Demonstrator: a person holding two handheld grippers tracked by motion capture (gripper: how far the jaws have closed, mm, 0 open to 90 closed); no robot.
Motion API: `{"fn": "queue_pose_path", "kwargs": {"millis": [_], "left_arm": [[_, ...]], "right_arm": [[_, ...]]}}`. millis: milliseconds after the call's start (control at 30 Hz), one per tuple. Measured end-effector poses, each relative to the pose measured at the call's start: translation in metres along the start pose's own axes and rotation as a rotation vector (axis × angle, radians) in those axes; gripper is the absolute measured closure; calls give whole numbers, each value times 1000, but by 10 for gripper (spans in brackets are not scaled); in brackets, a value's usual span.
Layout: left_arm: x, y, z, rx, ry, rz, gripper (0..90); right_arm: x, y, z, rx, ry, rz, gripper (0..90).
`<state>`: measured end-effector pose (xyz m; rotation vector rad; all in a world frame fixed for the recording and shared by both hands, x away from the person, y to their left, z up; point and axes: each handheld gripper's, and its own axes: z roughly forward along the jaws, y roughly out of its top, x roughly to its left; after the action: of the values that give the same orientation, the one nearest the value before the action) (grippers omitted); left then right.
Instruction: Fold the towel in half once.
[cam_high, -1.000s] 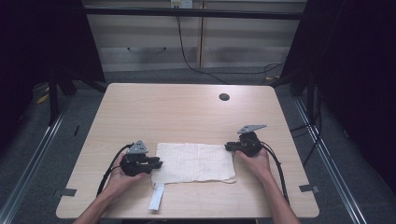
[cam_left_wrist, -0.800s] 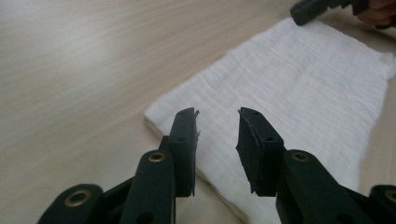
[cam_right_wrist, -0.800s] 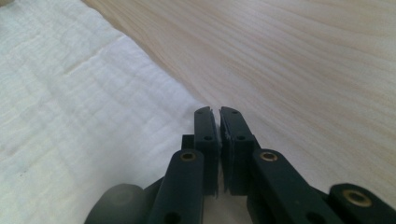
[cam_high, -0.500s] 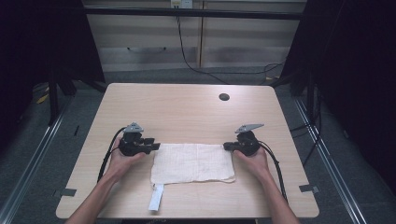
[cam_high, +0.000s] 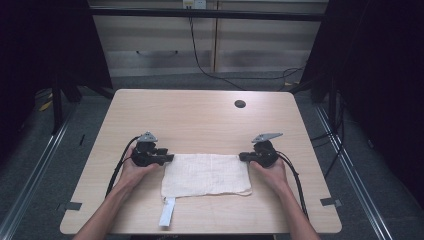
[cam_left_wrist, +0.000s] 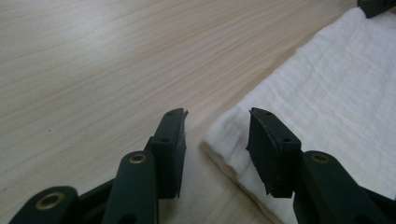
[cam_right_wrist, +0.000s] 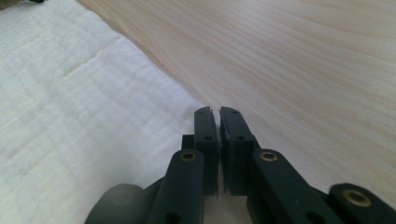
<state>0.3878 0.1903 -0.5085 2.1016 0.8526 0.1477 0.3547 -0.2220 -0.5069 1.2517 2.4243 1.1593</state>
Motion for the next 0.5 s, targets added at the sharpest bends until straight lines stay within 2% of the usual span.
{"fn": "queue_pose_path", "kwargs": {"millis": [167,367,433,500], "left_arm": [[-4,-1,0,7,-11,40,641],[-14,-1,1,29,-2,88,818],[-18,-1,1,35,16,106,838],[-20,-1,0,46,4,116,843]], "right_arm": [[0,-1,-1,0,0,6,858],[0,-1,-1,-5,-4,6,858],[-1,0,-3,-10,-2,8,859],[-1,1,-6,-28,-1,14,860]]}}
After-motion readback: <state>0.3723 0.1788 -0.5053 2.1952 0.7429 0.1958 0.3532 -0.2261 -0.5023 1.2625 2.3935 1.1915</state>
